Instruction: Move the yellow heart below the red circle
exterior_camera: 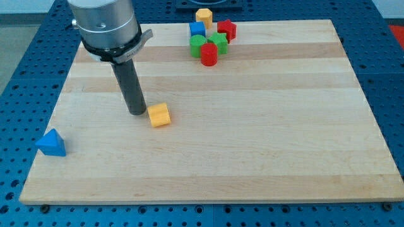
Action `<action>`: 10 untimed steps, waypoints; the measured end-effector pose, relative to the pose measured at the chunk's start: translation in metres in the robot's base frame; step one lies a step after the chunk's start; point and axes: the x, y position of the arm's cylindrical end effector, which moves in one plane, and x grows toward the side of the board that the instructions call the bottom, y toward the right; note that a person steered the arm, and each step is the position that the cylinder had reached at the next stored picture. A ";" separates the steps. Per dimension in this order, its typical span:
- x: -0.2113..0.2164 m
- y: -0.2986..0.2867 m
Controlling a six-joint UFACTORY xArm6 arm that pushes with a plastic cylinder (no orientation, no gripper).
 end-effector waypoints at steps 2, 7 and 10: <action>-0.001 -0.006; 0.046 0.060; 0.008 0.083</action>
